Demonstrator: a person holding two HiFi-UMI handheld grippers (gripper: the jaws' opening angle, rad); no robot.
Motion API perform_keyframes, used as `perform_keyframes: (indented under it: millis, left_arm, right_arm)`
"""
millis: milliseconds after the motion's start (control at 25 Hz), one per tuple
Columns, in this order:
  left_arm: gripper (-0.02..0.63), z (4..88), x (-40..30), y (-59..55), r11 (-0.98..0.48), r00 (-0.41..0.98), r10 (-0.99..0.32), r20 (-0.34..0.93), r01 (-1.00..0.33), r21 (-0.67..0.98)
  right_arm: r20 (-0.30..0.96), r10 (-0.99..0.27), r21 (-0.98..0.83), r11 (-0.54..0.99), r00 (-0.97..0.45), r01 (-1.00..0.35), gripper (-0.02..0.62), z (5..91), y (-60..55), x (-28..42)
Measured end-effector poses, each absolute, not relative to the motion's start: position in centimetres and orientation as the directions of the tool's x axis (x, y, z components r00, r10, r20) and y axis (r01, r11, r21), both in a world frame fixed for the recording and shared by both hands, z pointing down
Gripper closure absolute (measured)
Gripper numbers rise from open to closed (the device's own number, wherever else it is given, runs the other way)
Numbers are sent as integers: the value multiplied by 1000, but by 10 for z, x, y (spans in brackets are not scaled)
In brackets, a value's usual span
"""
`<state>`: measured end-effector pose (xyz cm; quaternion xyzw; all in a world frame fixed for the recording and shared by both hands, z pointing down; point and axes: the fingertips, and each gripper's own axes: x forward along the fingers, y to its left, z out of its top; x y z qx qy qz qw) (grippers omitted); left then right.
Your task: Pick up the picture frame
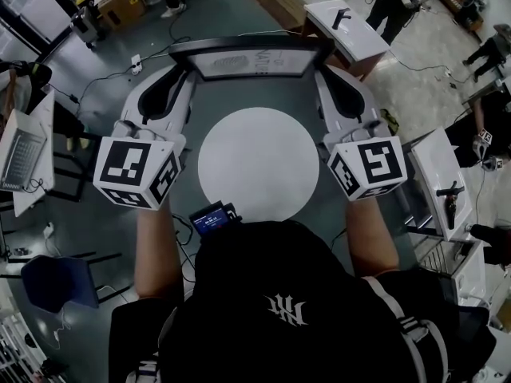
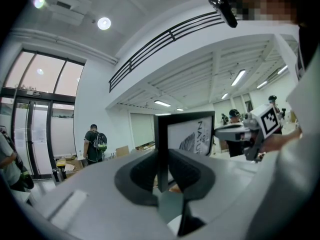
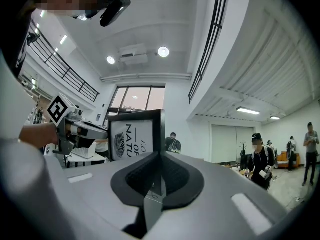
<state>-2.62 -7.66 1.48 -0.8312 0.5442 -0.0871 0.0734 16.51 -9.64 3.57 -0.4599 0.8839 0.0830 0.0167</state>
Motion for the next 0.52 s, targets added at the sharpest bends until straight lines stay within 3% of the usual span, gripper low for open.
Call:
perform_keyframes:
  millis: [520]
  left_arm:
    - [538,24,-25,-98,-396,388,-918,79,-897,-193]
  right_arm:
    - [-105,-803,111,577,-586,-809,581,39,-117,166]
